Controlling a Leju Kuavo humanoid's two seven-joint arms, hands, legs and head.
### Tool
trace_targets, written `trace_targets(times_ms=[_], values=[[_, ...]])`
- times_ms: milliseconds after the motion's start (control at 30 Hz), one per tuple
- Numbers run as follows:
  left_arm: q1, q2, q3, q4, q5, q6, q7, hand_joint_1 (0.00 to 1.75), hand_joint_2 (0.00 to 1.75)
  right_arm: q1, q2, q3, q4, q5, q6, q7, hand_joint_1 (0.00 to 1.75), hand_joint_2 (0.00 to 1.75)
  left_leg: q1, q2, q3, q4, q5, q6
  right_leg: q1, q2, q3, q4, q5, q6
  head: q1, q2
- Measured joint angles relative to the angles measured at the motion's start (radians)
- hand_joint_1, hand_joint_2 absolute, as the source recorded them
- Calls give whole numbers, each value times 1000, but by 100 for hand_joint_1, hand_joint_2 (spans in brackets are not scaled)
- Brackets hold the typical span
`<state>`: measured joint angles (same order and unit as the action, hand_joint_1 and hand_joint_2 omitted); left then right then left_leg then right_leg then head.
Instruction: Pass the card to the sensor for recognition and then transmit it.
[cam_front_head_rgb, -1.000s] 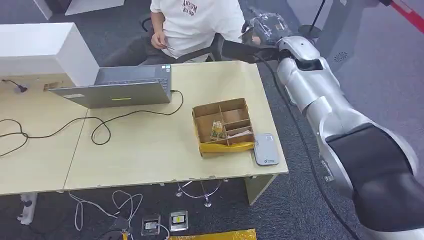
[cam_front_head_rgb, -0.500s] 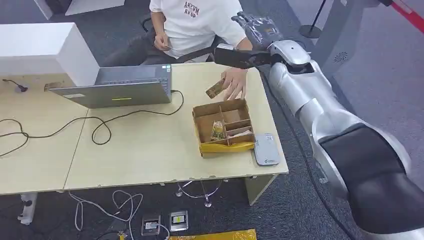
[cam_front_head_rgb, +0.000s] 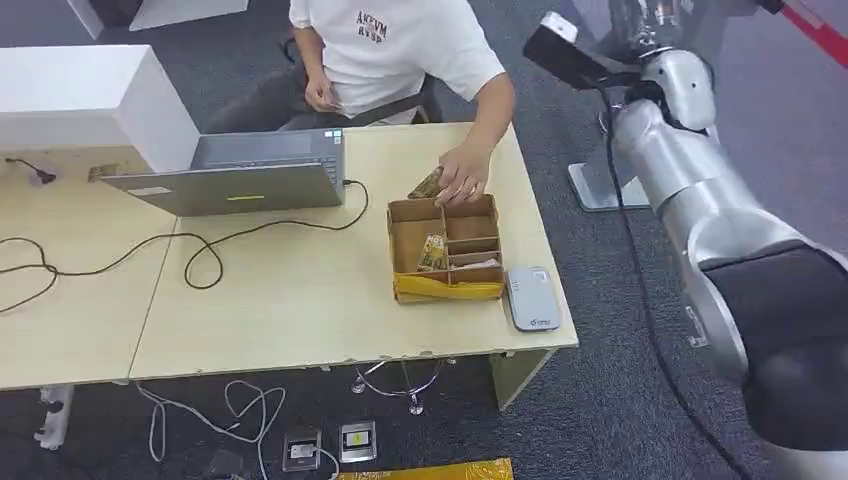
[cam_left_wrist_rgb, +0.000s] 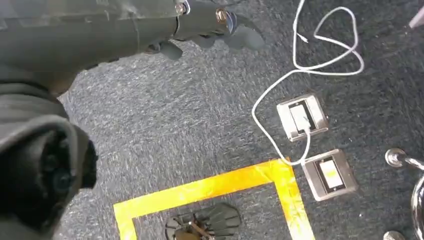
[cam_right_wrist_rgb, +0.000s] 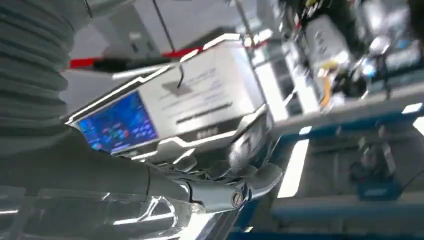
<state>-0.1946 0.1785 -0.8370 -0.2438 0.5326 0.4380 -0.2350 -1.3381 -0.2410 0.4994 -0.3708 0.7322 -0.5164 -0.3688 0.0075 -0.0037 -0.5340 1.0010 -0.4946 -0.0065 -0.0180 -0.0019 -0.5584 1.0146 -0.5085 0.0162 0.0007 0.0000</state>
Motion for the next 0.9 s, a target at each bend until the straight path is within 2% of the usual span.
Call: trace_targets(times_ms=[67,167,367,467,700,900], values=[[11,-2,2,0,13,5,-8,0,0,9,-51,-26,-4,-37,-51,-25,0,175,0,0,-1,0,0,0,0,0,1,0,0,0,0,0],[26,-6,7,0,22,13,-10,0,0,25,-118,-69,-8,-65,-73,-38,0,175,0,0,-2,1,0,0,0,-1,0,0,0,1,-1,0],[27,-15,16,1,40,18,-11,0,0,48,-195,-138,-19,-139,-104,-32,0,175,0,3,-2,1,0,0,0,2,-2,0,1,1,-2,0],[34,-24,26,2,59,26,-18,0,0,88,-255,-197,-36,-213,-126,-45,0,175,1,-4,-3,1,0,1,1,-4,-1,0,1,1,1,0],[47,-29,30,2,98,33,-21,0,0,226,-369,-291,-55,-321,-149,-56,0,175,1,-1,-3,1,-1,2,1,-3,-1,-1,1,1,-1,0],[51,-32,30,2,127,34,-21,0,0,413,-448,-421,-54,-393,-149,-41,0,175,1,-3,-4,1,-1,2,1,-3,-1,-1,1,1,-1,0]])
